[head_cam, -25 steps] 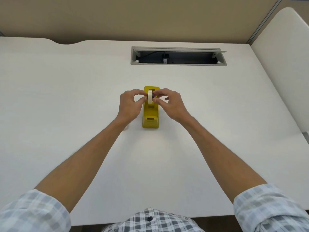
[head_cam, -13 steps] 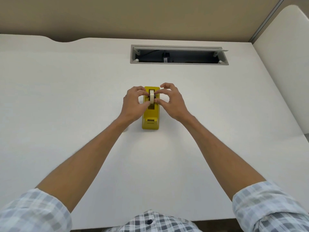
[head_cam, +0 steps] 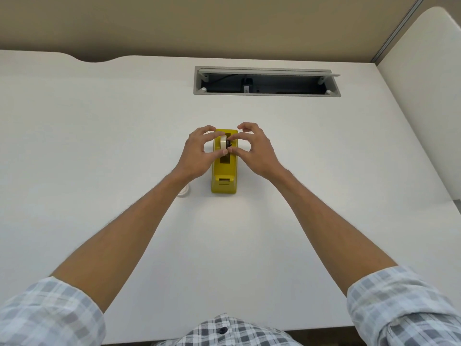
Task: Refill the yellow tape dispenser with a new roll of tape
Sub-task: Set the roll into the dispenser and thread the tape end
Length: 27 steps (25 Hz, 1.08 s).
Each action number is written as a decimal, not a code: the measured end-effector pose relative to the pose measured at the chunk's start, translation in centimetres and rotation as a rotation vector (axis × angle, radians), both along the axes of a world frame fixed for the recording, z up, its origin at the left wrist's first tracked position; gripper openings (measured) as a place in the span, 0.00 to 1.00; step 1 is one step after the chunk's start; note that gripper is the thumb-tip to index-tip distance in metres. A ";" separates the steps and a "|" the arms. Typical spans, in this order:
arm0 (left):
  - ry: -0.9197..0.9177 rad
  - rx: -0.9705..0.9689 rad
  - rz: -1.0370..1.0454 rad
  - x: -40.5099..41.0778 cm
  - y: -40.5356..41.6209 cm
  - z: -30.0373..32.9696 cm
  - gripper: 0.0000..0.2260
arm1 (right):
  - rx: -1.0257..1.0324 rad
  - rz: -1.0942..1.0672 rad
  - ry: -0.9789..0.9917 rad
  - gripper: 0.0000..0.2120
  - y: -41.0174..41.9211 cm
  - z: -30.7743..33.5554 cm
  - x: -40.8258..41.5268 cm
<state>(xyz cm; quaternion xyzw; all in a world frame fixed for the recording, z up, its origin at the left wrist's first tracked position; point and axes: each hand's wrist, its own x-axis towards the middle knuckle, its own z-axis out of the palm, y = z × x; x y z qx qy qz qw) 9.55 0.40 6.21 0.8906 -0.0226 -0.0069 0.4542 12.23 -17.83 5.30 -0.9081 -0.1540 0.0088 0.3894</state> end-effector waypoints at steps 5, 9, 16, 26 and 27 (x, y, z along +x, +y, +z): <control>-0.006 0.024 -0.015 0.3 0.0 -0.3 0.20 | -0.068 0.006 -0.025 0.11 0.0 0.4 0.3; -0.014 0.045 -0.013 0.4 0.0 -0.7 0.20 | -0.178 0.038 -0.077 0.11 0.2 0.9 0.5; -0.032 0.088 -0.011 0.3 0.0 -1.0 0.21 | 0.036 -0.056 -0.071 0.13 0.6 1.1 -0.4; 0.047 -0.218 0.030 -1.6 -0.8 -0.9 0.25 | 0.062 -0.014 0.036 0.12 0.7 0.0 -0.9; 0.041 -0.219 0.039 -1.7 -0.9 -0.9 0.26 | 0.065 -0.009 0.044 0.13 0.6 -0.1 -0.9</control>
